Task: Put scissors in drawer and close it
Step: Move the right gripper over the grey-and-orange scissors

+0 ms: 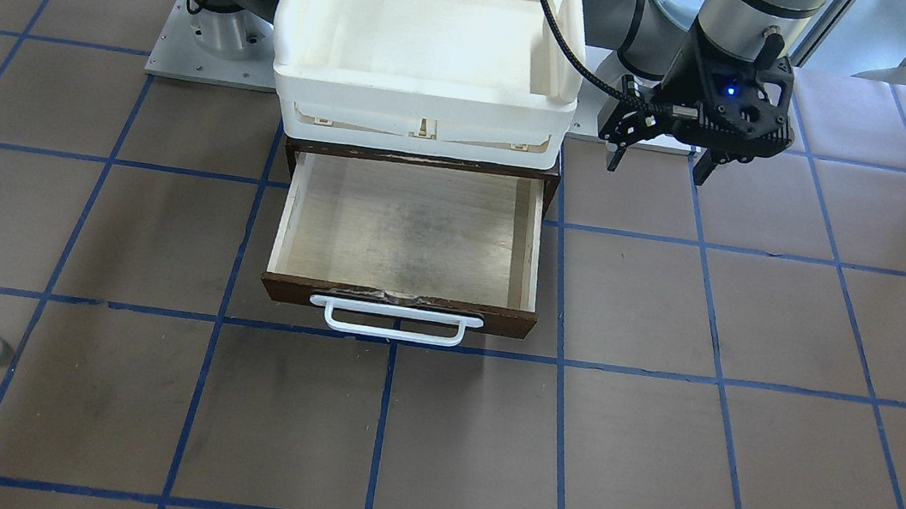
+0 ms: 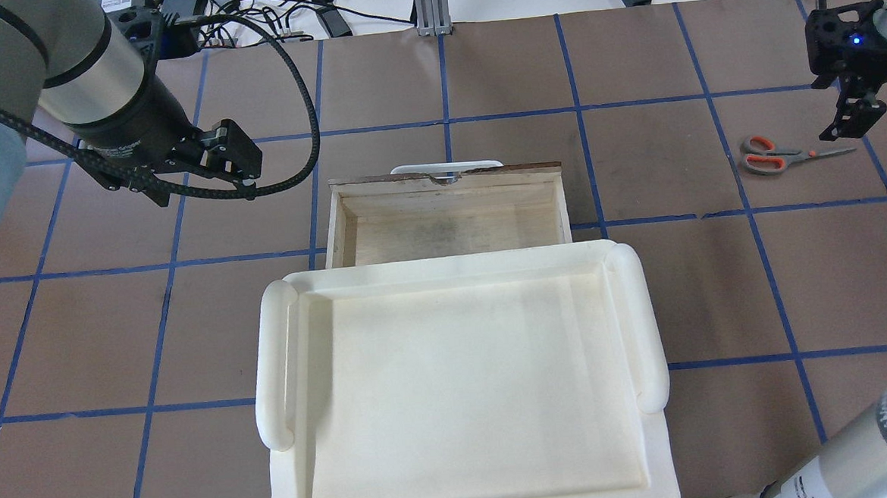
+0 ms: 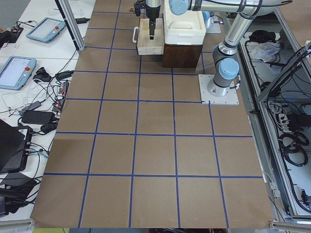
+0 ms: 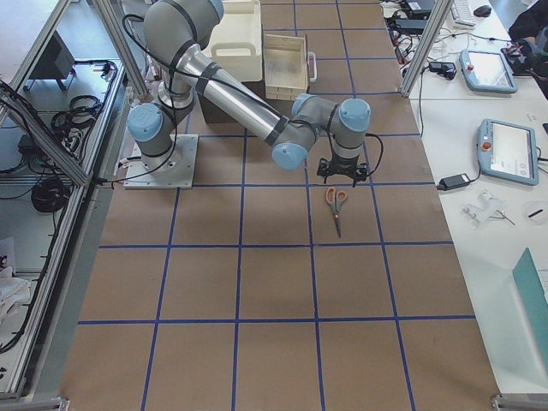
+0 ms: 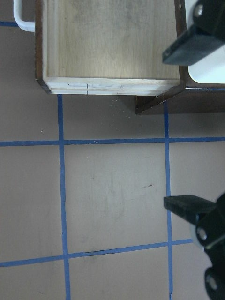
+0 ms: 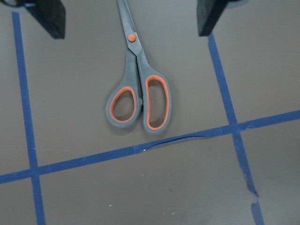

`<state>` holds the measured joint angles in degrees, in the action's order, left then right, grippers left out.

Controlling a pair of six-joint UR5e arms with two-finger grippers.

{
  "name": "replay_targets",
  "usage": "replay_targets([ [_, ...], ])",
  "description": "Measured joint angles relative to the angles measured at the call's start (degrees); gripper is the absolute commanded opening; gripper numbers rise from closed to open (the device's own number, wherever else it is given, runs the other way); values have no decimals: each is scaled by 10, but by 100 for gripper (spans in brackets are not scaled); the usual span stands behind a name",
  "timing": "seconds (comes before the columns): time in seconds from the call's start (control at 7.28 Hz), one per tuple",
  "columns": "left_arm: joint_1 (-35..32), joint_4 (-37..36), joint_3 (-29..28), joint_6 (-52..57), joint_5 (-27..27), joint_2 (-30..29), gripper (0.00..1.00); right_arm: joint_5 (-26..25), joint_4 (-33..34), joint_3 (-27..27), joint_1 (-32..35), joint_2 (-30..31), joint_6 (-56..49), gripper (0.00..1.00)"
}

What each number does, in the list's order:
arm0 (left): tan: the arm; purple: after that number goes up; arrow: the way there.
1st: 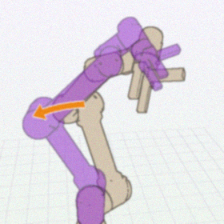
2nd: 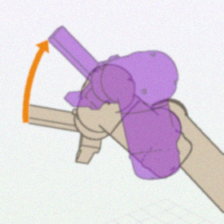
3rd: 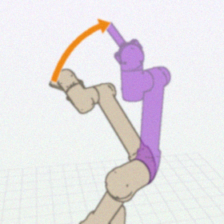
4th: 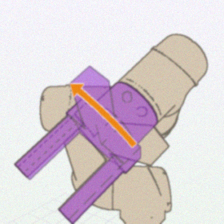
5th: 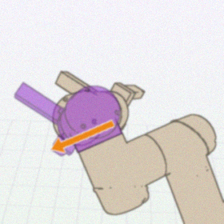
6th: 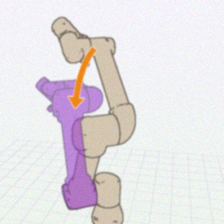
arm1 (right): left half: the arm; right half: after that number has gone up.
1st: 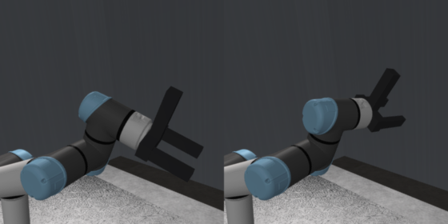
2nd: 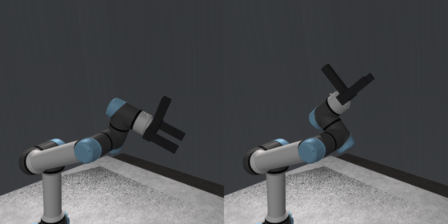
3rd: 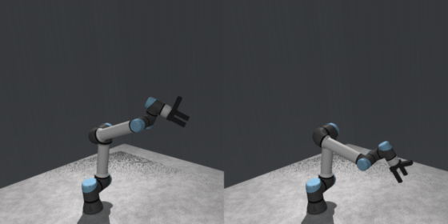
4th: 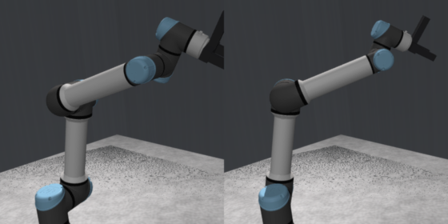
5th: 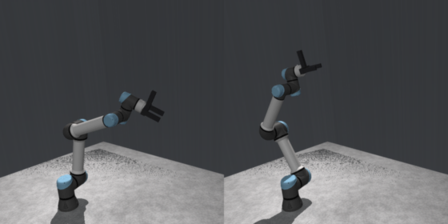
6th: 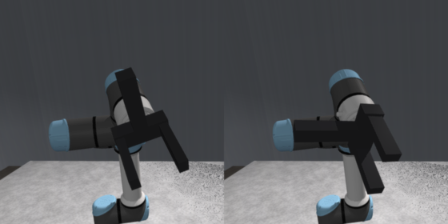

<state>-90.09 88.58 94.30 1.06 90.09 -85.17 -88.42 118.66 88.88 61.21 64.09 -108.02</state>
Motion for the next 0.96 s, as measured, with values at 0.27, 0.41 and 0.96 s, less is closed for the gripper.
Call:
replay_targets([
  [0.27,0,0,0,0,0,0,100,6,29,-1,-4,-25,-63,99],
  [0.41,0,0,0,0,0,-1,100,7,37,-1,-7,-38,-84,97],
  [0.96,0,-1,0,0,0,0,100,4,42,-1,-19,-71,-118,96],
])
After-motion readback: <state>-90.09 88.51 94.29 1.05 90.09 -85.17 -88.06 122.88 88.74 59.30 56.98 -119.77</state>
